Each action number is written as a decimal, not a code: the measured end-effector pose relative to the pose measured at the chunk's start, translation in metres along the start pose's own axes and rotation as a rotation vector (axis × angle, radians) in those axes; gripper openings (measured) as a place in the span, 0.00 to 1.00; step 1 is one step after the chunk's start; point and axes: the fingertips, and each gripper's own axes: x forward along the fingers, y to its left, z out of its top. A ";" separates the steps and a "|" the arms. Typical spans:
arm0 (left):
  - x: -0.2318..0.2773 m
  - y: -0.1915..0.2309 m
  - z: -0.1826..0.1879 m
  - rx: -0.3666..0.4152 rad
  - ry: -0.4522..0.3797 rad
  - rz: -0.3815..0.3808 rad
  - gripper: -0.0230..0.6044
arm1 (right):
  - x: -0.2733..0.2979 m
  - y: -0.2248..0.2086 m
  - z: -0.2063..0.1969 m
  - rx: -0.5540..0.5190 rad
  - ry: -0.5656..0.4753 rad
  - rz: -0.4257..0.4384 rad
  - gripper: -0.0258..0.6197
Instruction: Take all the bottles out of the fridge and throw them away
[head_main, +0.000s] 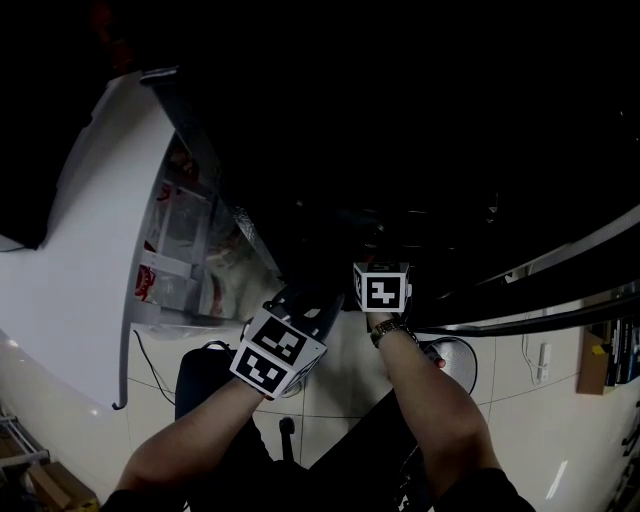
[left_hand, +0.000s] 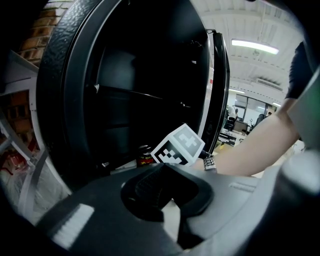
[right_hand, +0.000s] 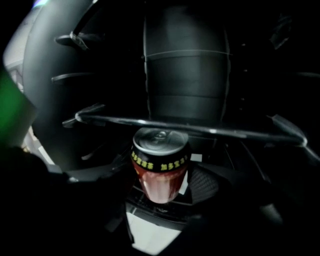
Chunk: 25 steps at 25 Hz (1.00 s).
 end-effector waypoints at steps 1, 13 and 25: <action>0.000 0.000 0.000 0.000 -0.003 0.005 0.04 | -0.003 -0.001 -0.002 0.003 0.001 -0.003 0.53; -0.002 -0.039 0.001 0.016 -0.015 -0.002 0.04 | -0.067 0.006 -0.029 0.014 -0.036 0.031 0.53; 0.013 -0.143 -0.025 0.063 0.011 -0.112 0.04 | -0.162 -0.041 -0.123 0.059 -0.018 -0.044 0.53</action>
